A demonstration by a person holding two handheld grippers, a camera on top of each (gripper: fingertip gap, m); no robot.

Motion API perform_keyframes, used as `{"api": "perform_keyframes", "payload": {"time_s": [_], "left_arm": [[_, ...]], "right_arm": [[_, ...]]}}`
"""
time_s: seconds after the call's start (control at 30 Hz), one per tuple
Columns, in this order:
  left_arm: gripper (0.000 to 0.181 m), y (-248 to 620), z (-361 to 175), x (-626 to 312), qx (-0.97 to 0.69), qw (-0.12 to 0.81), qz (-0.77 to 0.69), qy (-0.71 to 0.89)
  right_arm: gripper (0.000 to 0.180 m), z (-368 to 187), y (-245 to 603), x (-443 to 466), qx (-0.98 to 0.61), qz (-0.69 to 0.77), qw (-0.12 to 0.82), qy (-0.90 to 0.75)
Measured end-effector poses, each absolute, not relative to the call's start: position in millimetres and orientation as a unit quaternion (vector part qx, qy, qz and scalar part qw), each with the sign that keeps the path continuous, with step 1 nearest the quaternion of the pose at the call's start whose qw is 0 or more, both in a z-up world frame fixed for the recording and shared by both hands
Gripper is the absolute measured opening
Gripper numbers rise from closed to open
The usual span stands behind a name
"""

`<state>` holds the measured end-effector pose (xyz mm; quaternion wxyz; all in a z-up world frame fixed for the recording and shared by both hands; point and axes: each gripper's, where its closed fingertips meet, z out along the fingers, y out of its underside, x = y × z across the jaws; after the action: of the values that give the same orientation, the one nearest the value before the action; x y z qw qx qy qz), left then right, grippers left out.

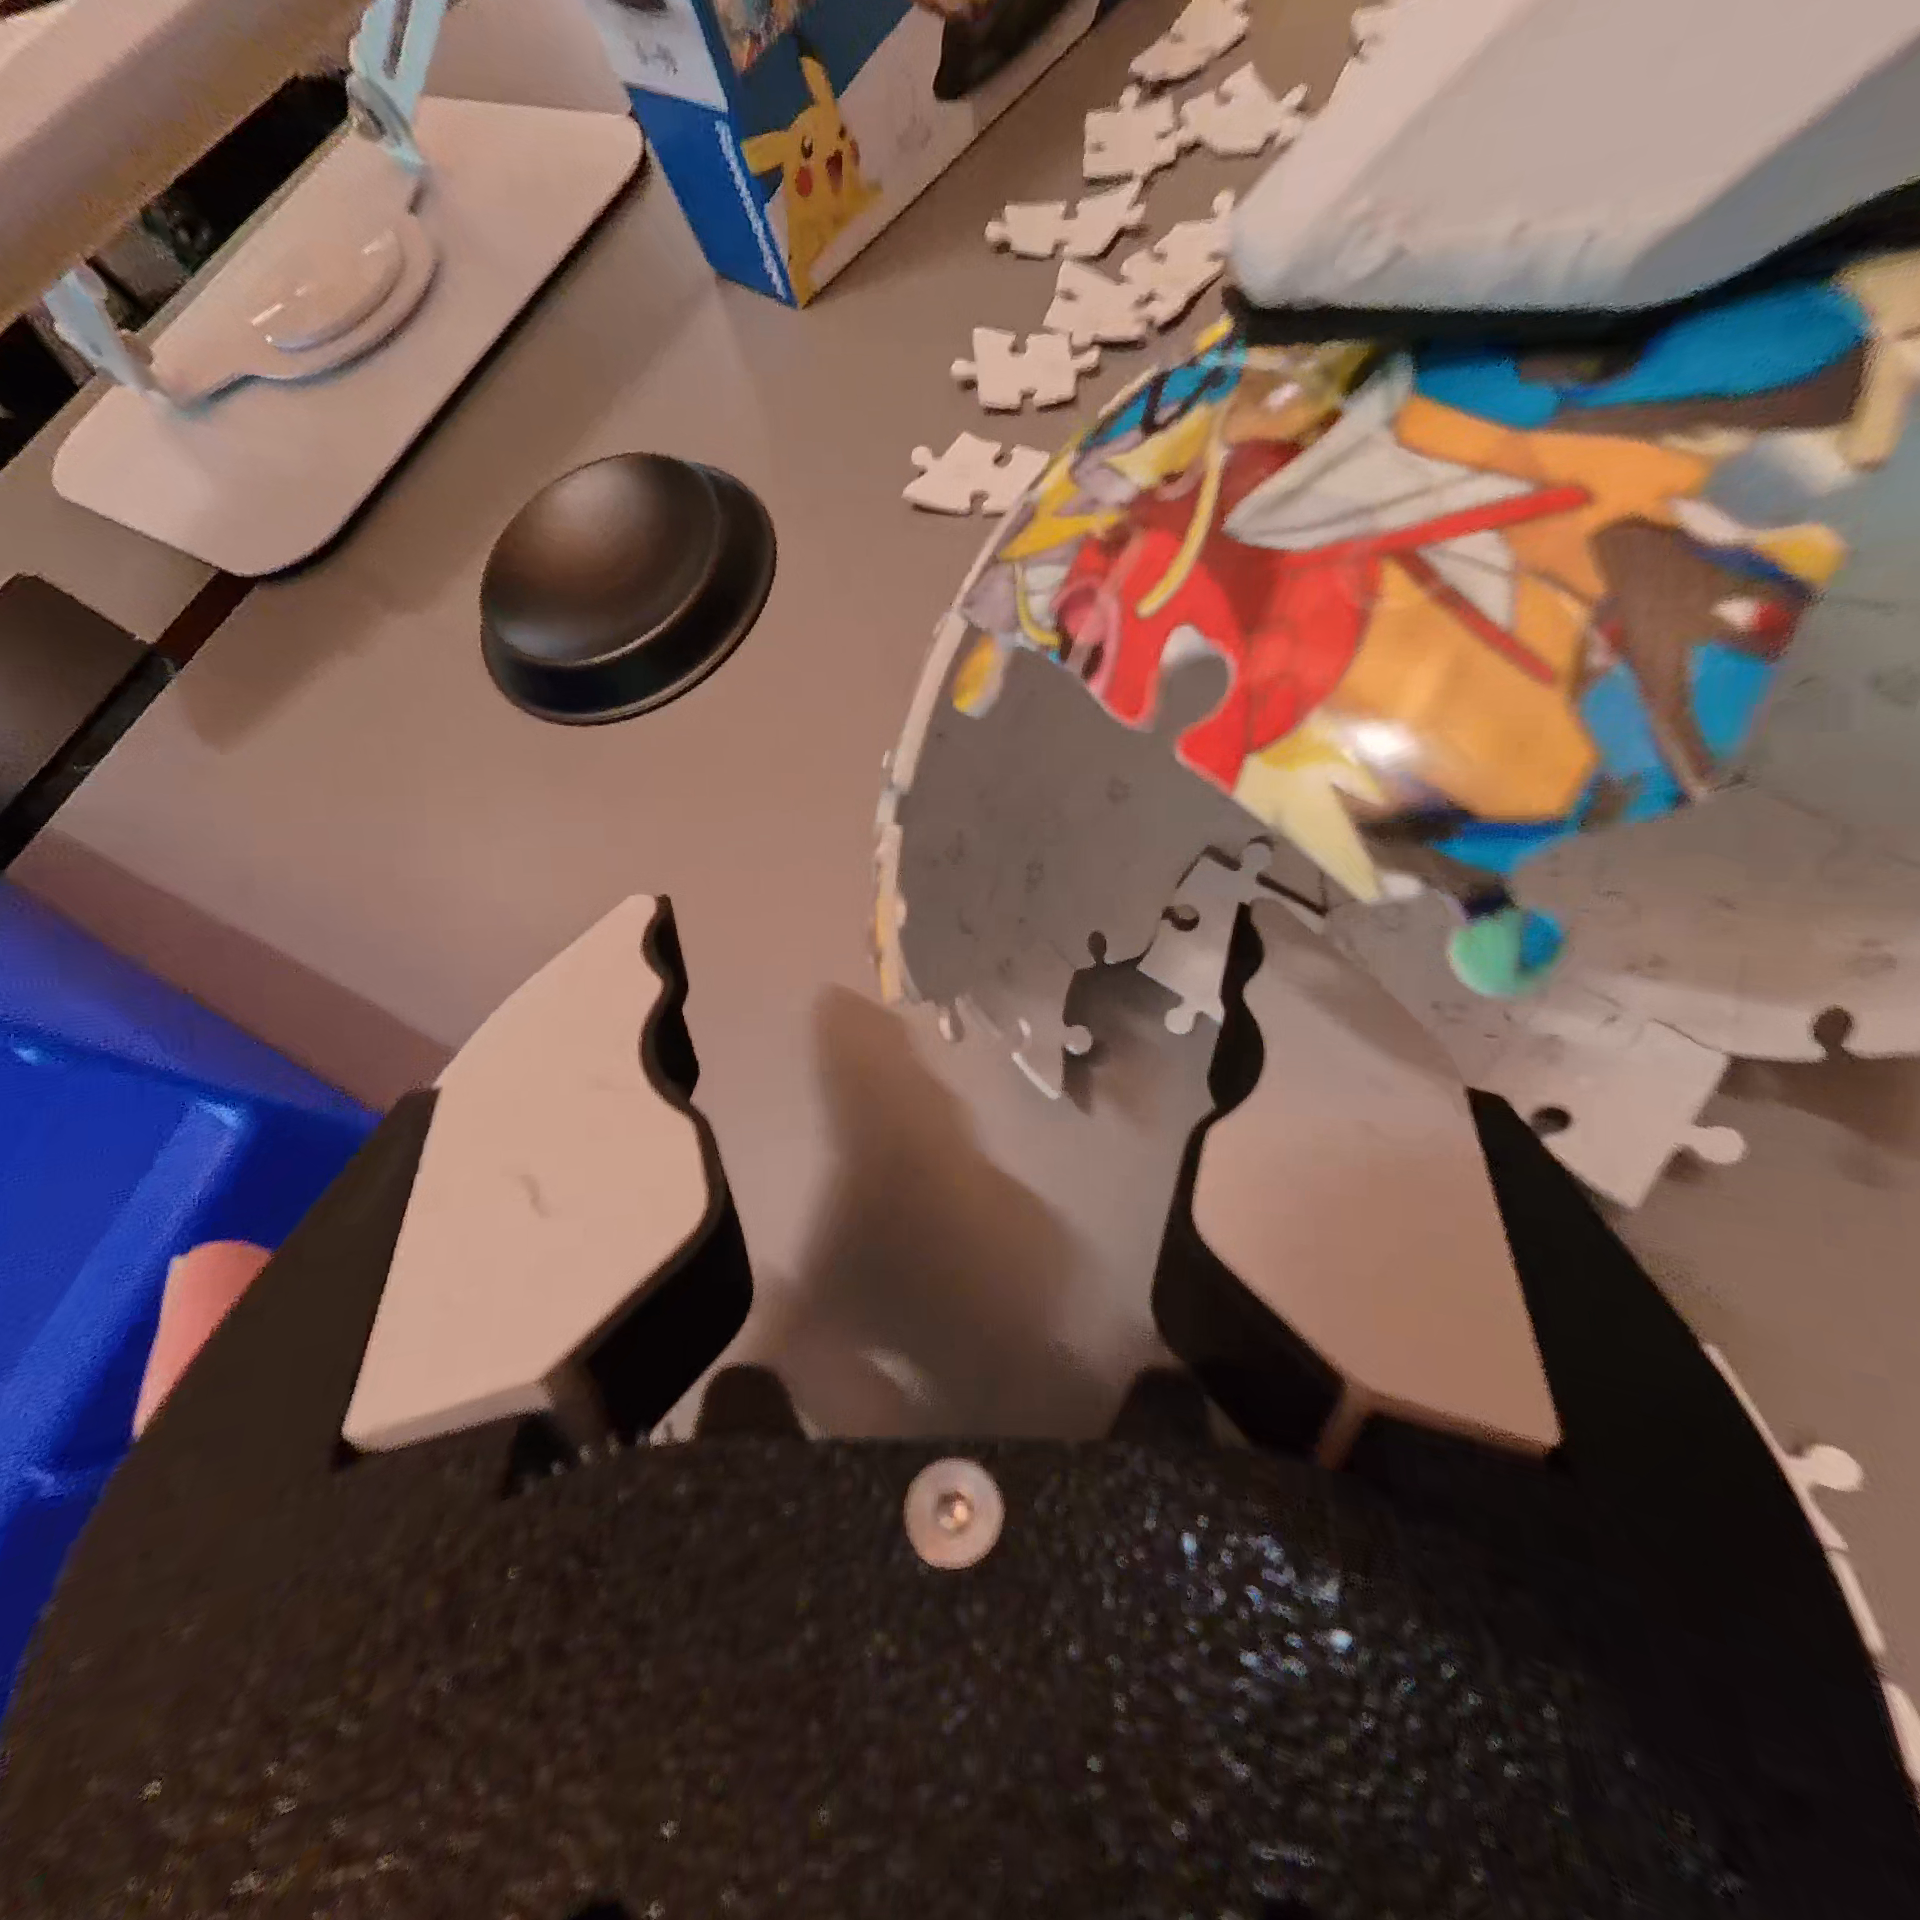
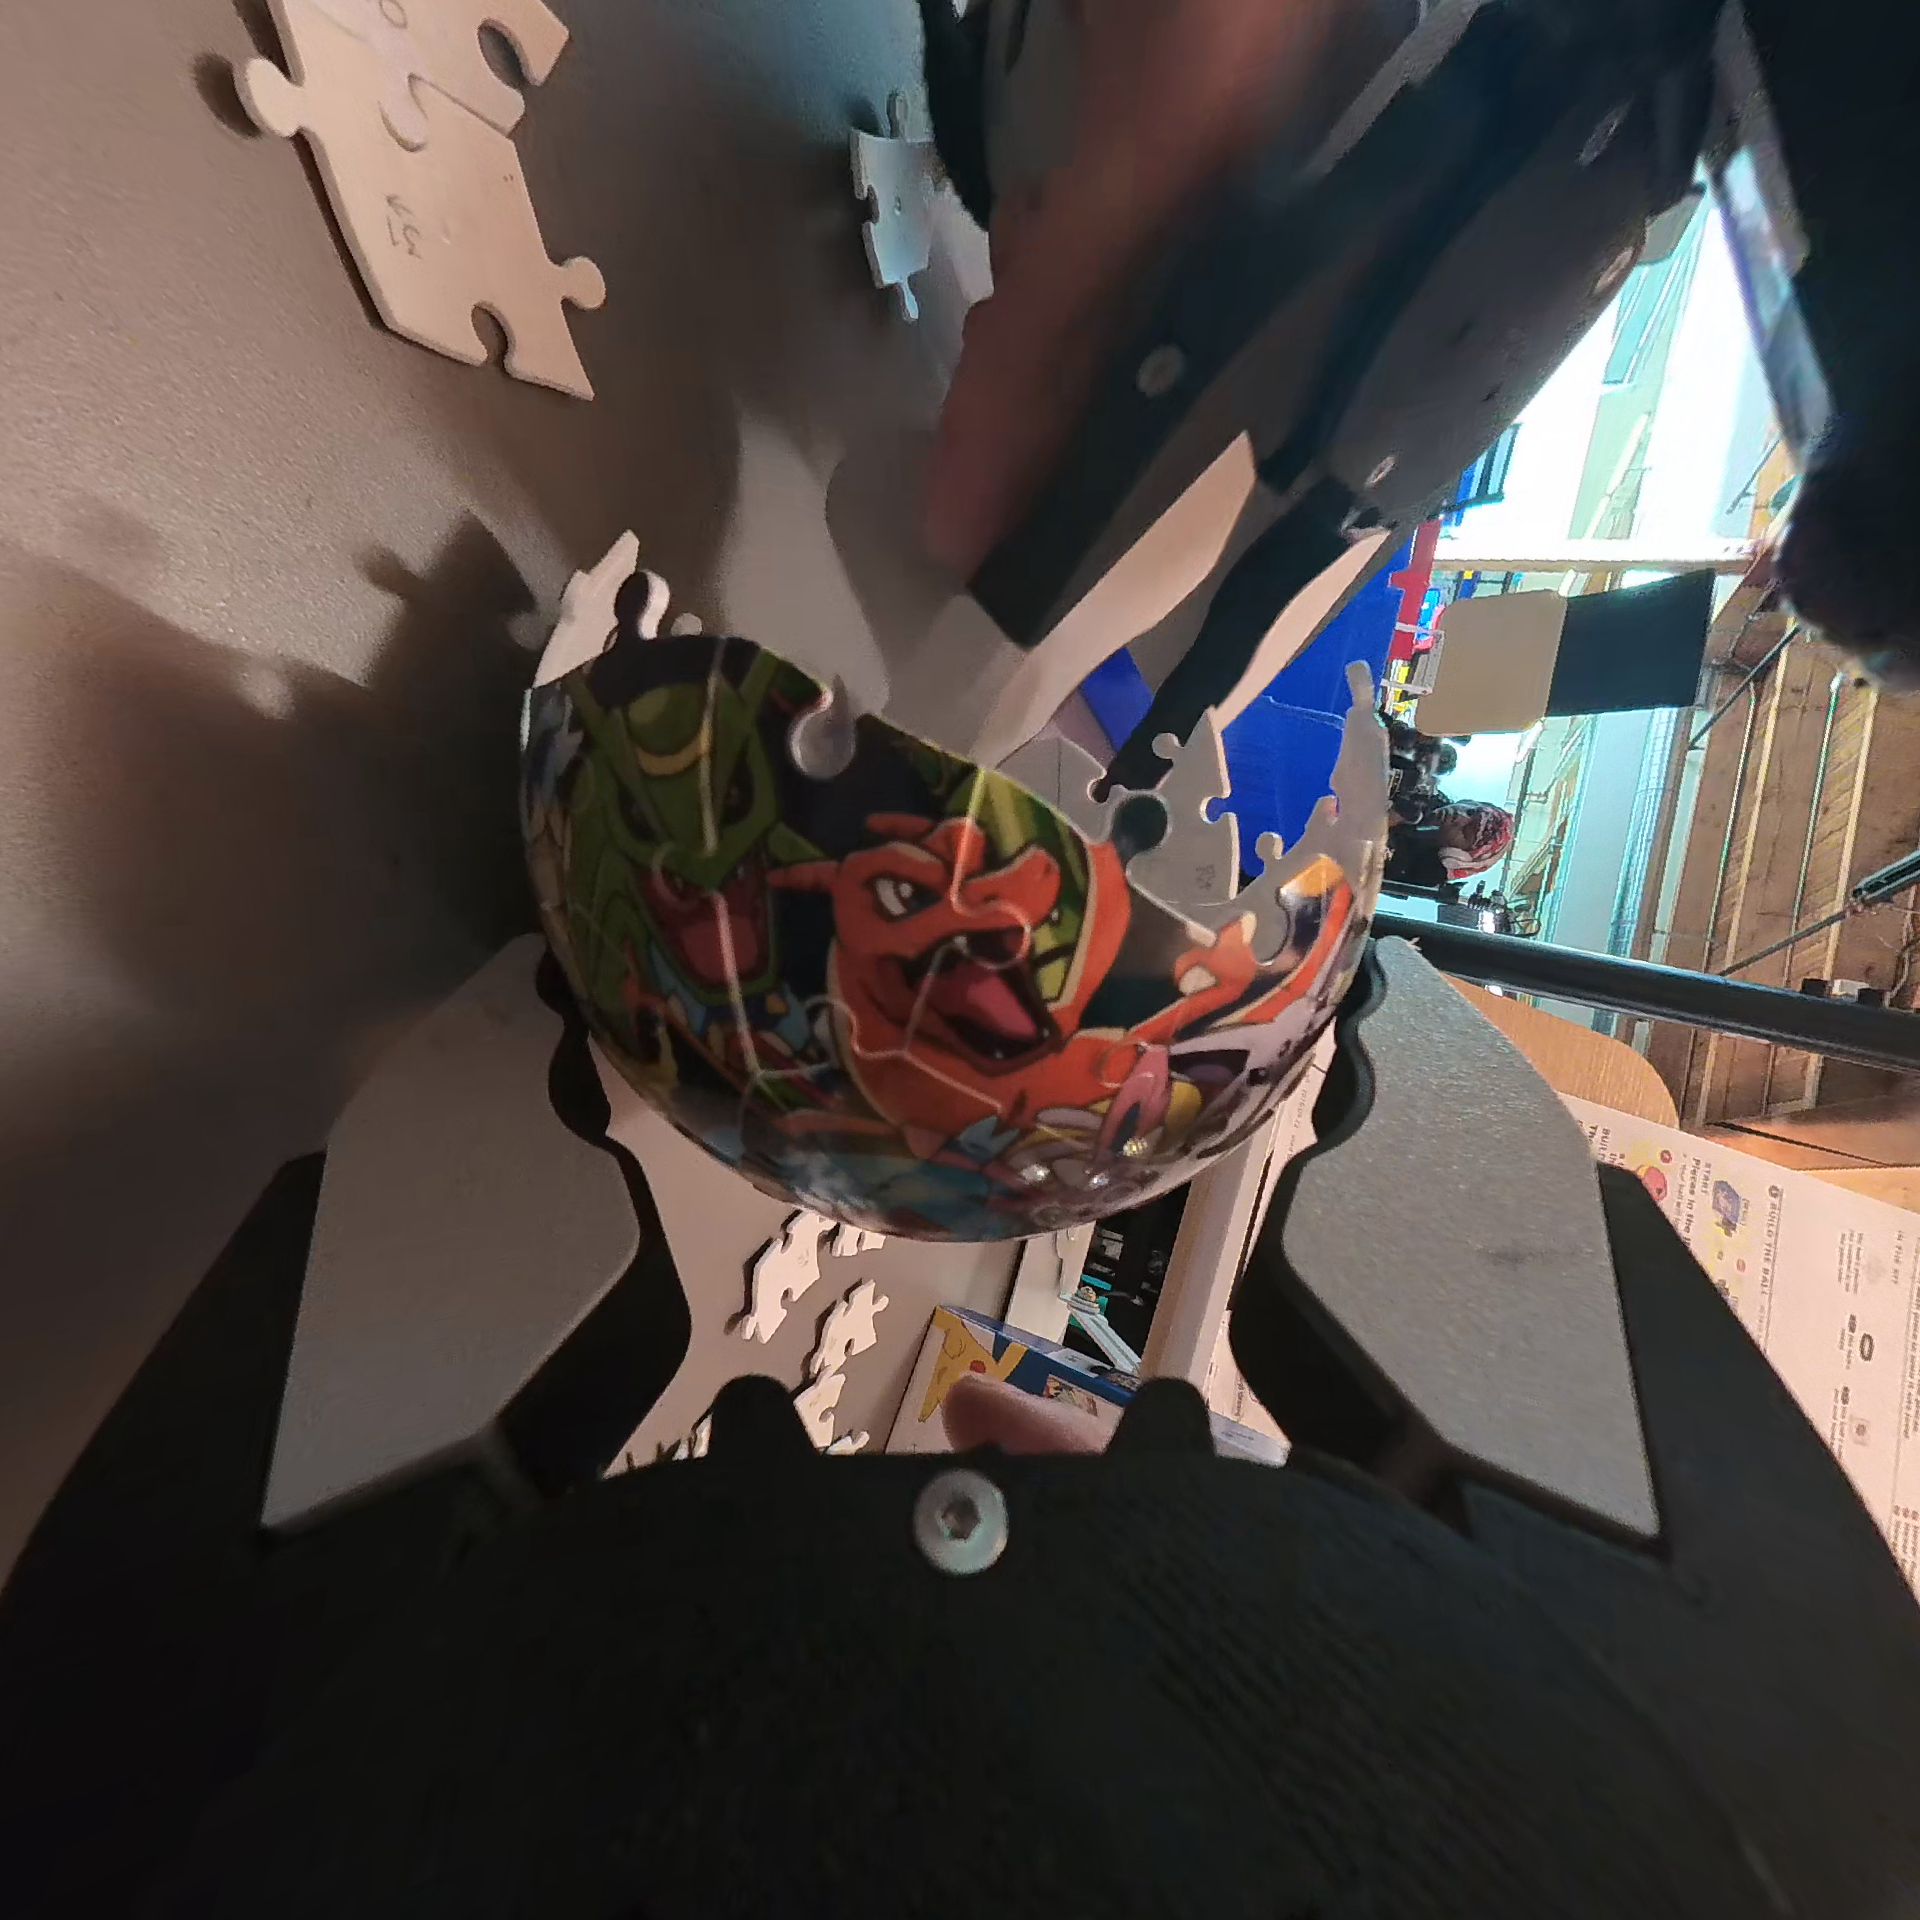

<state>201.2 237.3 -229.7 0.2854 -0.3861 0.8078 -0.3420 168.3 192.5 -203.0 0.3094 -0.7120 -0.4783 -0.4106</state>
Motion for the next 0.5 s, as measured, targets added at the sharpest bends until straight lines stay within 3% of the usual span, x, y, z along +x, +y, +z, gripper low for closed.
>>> {"api": "perform_keyframes", "payload": {"time_s": [0.5], "left_arm": [[0.097, 231.2, -246.5, 204.4, -0.374, 0.286, -0.309, 0.826]], "right_arm": [[0.133, -203.3, 193.4, 168.9, -0.713, -0.410, 0.312, -0.476]]}}
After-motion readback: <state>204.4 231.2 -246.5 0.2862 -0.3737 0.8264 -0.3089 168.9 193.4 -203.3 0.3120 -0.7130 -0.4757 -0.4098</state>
